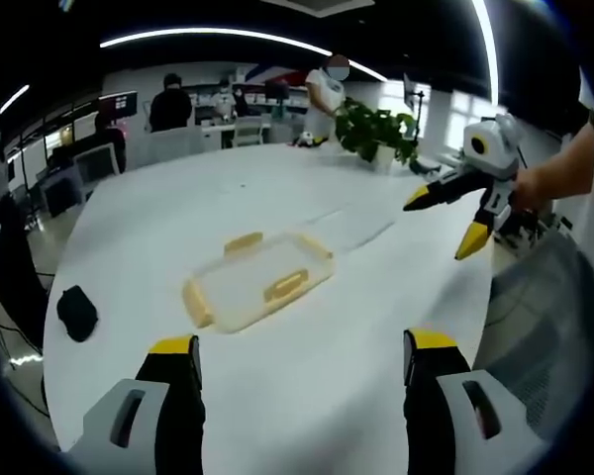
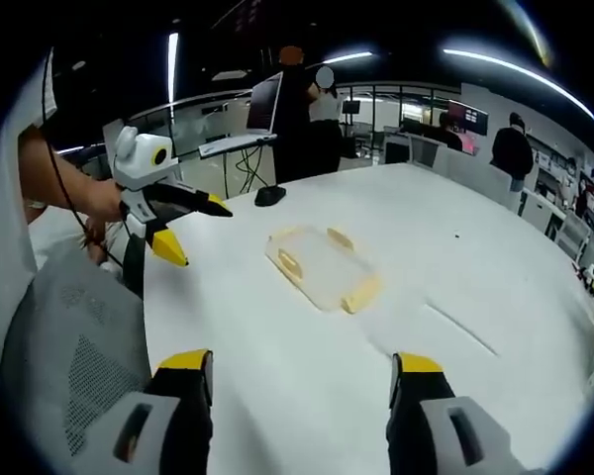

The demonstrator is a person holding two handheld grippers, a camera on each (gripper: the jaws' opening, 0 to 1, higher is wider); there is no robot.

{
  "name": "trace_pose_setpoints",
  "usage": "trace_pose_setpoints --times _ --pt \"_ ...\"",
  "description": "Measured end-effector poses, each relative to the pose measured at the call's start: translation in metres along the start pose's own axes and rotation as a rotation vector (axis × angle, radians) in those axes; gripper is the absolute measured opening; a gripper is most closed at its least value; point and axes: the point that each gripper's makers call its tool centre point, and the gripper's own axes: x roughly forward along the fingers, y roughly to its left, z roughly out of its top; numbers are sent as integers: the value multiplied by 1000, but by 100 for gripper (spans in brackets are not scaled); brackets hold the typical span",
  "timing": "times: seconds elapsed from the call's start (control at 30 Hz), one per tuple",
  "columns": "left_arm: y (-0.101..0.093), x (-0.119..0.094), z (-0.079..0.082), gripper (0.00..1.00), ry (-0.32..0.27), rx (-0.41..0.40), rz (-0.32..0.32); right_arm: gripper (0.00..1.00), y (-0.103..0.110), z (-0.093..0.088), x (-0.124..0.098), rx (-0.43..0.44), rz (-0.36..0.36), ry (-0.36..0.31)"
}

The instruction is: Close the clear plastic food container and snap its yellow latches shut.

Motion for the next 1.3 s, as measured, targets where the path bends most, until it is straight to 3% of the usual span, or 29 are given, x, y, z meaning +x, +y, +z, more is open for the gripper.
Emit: trace_pose_setpoints --times 0.53,1.3 --pt "24 11 10 82 -1 4 12 69 -9 9 17 -26 17 6" --pt "45 29 7 80 57 61 -25 66 -25 18 40 -77 64 39"
